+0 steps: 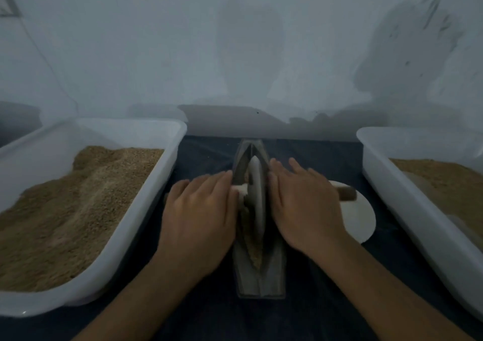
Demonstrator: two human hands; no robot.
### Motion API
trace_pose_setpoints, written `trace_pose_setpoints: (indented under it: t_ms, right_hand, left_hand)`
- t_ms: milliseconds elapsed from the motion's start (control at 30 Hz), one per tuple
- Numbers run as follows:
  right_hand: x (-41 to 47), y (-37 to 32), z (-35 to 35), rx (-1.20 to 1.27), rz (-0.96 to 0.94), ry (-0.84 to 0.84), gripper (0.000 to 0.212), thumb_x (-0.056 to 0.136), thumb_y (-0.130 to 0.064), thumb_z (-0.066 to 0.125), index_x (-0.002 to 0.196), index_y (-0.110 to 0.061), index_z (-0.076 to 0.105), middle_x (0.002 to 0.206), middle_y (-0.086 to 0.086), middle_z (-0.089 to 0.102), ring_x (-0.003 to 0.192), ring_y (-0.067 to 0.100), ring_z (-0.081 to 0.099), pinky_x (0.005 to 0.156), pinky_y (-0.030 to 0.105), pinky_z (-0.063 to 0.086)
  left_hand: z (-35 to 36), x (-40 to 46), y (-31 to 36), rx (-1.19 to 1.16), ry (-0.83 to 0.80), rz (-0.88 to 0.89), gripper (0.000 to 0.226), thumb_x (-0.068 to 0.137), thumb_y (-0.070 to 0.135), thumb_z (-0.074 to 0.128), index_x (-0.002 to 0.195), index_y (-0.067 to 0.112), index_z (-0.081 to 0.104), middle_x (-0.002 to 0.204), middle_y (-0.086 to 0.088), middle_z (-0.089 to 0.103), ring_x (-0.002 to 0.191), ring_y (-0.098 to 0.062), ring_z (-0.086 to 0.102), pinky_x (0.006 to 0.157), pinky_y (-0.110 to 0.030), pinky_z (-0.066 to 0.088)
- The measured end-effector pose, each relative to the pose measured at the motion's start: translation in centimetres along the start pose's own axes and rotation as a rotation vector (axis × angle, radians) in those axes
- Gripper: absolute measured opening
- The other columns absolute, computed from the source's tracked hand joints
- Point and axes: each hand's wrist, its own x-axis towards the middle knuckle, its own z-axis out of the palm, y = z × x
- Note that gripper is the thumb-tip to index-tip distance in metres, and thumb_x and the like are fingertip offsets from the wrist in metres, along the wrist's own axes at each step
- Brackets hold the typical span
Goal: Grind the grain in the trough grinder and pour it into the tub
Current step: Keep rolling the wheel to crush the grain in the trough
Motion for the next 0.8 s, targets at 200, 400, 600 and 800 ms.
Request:
trace_pose_setpoints:
  t_ms: [200,400,600,800]
  right_hand:
    - [-3.0,-0.3,-0.3,0.06,-0.05,0.144,0.063,0.108,-0.049,0.009,0.155,-0.023,0.041,0.157,-0.006,0.045,0.15,0.016,0.032,0.122,0.044,0.03]
    - [7.1,1.9,1.8,0.099,0.165,-0.072,0.055,0.109,-0.041,0.014,0.154,-0.023,0.042,0.157,0.002,0.046,0.152,0.028,0.027,0.121,0.049,0.025]
    - [8.0,1.8,2.1,0.022,0.222,-0.097,0.041,0.107,-0.032,0.021,0.113,-0.02,0.06,0.133,0.006,0.064,0.139,0.034,0.045,0.102,0.049,0.04]
    - [-0.9,-0.2,0.1,-0.009,-0.06,0.11,0.064,0.108,-0.045,0.006,0.151,-0.022,0.046,0.156,-0.003,0.046,0.152,0.019,0.028,0.123,0.046,0.025]
  left_hand:
    - [-1.0,-2.0,-0.9,-0.004,-0.012,0.087,0.049,0.106,0.038,0.032,0.147,0.02,0.053,0.147,0.002,0.057,0.137,-0.02,0.053,0.113,-0.049,0.04]
    - [2.9,7.6,-1.1,0.085,-0.127,-0.056,0.04,0.102,0.035,0.029,0.103,0.025,0.068,0.108,0.003,0.072,0.104,-0.023,0.063,0.095,-0.042,0.04]
    - [3.1,9.8,0.6,0.177,-0.16,-0.12,0.032,0.101,0.035,0.033,0.075,0.026,0.049,0.085,0.002,0.067,0.087,-0.025,0.061,0.089,-0.044,0.038]
    - [-0.4,-0.5,-0.9,-0.078,-0.026,0.004,0.041,0.106,0.035,0.033,0.128,0.022,0.065,0.127,0.001,0.07,0.11,-0.02,0.065,0.098,-0.044,0.049]
